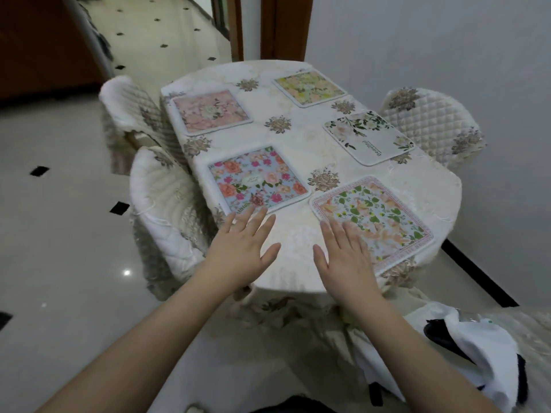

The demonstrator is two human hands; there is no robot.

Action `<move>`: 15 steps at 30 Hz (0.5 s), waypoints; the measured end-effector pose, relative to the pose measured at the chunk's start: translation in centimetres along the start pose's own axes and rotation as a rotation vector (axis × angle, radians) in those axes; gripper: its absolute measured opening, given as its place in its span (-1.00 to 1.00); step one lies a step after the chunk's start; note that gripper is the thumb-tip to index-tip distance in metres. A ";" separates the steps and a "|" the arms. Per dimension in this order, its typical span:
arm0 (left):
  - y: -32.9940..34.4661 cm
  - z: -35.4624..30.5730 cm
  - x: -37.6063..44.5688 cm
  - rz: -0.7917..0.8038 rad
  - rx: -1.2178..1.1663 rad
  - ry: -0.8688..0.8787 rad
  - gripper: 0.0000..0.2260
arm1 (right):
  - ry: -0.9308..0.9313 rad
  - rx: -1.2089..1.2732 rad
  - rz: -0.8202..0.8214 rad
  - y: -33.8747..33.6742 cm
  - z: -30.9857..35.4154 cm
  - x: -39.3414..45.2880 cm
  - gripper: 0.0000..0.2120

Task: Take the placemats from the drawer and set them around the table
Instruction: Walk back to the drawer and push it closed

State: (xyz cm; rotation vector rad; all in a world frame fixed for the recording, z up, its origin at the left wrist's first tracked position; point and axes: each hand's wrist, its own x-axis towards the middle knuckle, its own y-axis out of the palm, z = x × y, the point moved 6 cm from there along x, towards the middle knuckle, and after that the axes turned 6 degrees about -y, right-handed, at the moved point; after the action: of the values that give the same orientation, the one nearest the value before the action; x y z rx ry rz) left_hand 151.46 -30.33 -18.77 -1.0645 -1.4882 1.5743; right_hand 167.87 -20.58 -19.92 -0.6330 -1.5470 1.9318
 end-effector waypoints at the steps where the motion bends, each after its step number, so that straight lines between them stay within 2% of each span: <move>1: -0.5 1.9 -0.6 -0.017 -0.002 -0.023 -0.20 | -0.027 -0.005 0.003 0.0 1.9 0.8 -0.30; 4: -1.9 8.5 -3.6 -0.042 -0.031 -0.107 -0.22 | -0.103 -0.002 -0.022 -0.2 8.5 2.8 -0.28; 9: -3.2 20.4 -9.9 -0.068 -0.044 -0.295 -0.24 | -0.261 0.015 -0.097 0.3 21.2 5.3 -0.36; 15: -2.7 31.2 -16.4 -0.074 -0.056 -0.503 -0.20 | -0.473 0.046 -0.087 2.5 34.9 6.3 -0.35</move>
State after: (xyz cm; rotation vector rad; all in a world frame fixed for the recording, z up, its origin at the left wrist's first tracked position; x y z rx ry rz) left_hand 129.52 -57.80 -14.71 -0.6554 -1.8832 1.8420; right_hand 139.27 -41.06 -14.89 -0.0825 -1.7626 2.1429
